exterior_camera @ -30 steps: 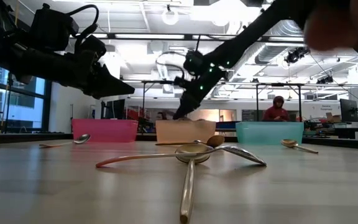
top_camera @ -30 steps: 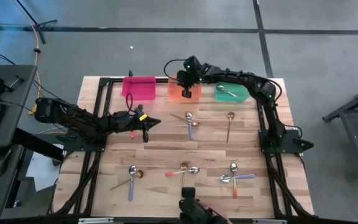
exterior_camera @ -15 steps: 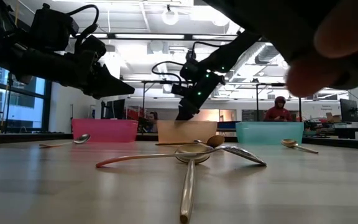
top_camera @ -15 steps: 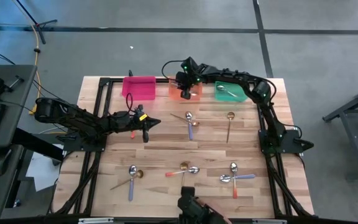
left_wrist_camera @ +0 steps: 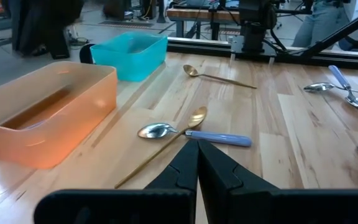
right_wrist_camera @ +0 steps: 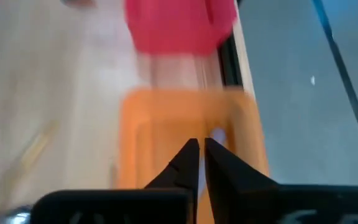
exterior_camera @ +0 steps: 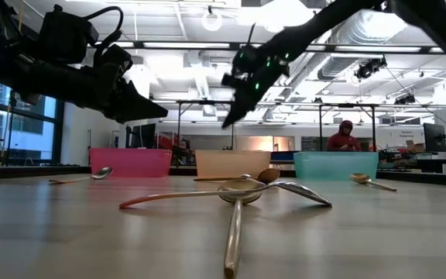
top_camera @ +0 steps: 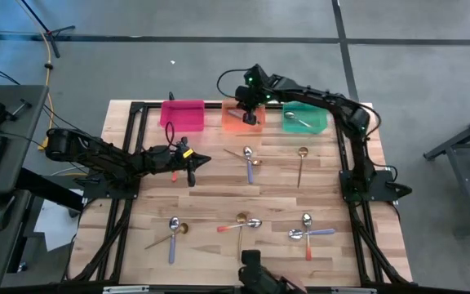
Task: Sort silverware by color (type)
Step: Put the top left gold spoon into the pink bin
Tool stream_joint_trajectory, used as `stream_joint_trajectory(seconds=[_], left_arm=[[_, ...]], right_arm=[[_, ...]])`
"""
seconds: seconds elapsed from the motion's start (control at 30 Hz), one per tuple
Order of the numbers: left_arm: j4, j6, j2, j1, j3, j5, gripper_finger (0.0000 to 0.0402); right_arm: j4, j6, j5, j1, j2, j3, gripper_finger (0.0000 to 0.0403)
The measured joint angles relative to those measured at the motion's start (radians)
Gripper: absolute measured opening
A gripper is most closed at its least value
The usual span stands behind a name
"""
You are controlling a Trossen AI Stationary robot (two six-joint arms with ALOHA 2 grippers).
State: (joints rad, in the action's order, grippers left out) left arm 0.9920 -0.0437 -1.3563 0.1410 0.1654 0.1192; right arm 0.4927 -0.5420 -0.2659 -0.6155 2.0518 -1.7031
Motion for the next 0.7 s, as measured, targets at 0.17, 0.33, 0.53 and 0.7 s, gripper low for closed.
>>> stream_joint_trajectory(seconds=[0.17, 0.33, 0.53, 0.7], left_arm=[[0.001, -0.008, 0.000, 0.034, 0.000, 0.002, 0.0000], [0.002, -0.008, 0.000, 0.072, 0.007, 0.002, 0.0000], [0.000, 0.004, 0.000, 0.097, 0.033, 0.001, 0.0000], [-0.007, 0.003, 0.000, 0.121, 0.057, 0.000, 0.0000]], right_arm=[[-0.179, 0.059, -0.093, 0.017, -0.100, 0.166, 0.0003], [-0.585, 0.199, -0.086, 0.061, -0.237, 0.472, 0.0001], [-0.940, 0.348, -0.085, 0.090, -0.394, 0.768, 0.0000], [-1.076, 0.424, -0.078, 0.095, -0.471, 0.929, 0.0000]])
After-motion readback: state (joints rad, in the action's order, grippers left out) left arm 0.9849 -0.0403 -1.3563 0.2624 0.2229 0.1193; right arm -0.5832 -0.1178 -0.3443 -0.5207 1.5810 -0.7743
